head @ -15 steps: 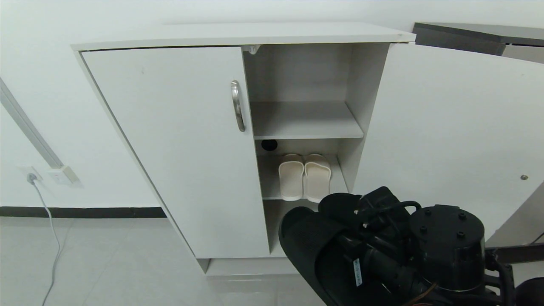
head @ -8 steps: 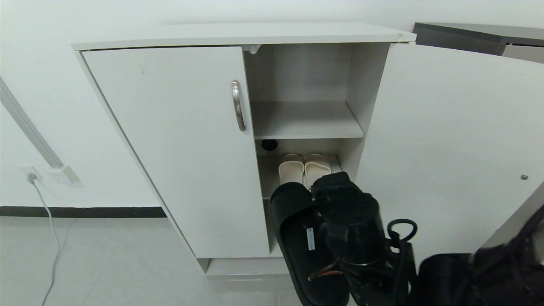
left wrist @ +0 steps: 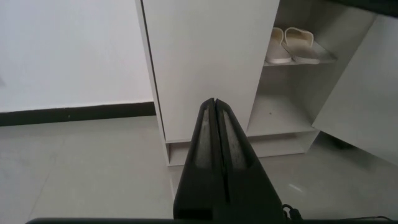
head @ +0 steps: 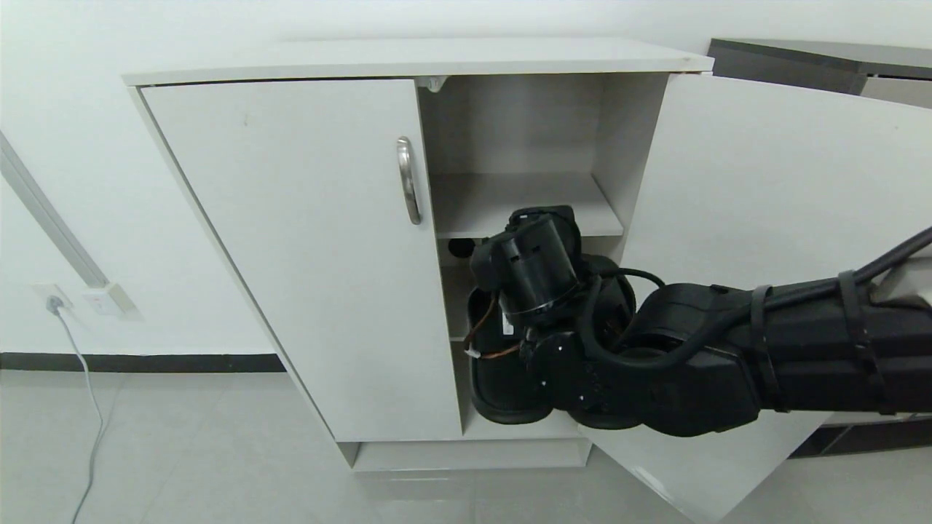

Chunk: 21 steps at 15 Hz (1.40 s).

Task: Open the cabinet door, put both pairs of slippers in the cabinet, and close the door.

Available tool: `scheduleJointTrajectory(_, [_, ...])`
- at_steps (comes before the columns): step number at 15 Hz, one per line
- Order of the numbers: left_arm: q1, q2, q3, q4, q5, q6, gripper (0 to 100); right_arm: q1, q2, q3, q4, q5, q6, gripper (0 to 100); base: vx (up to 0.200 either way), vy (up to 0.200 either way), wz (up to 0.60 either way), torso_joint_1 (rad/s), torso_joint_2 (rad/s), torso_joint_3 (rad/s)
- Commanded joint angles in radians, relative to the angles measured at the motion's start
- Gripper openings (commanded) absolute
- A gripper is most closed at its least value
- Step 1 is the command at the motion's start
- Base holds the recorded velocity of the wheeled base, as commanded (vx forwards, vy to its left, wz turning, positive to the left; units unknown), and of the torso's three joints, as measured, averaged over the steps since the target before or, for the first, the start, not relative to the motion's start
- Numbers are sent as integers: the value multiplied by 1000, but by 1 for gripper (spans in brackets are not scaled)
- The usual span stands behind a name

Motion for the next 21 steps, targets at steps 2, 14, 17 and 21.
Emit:
scheduleJointTrajectory(2, [0, 1, 0, 0, -1, 1, 0, -20, -11, -22, -74, 9, -64, 0, 0, 0, 0, 0, 0, 0])
scheduleJointTrajectory(14, [0, 1, 0, 0, -1, 2, 0, -39, 0, -46, -143, 69, -139, 0, 0, 0, 0, 0, 0, 0])
scheduleJointTrajectory(17, [0, 1, 0, 0, -3, 2, 0, -39, 1, -48, -143, 69, -139, 0, 133, 0, 0, -3, 0, 0])
scheduleJointTrajectory(21, [0, 1, 0, 0, -3, 2, 0, -39, 1, -48, -143, 69, -139, 0, 200, 0, 0, 2, 4, 5])
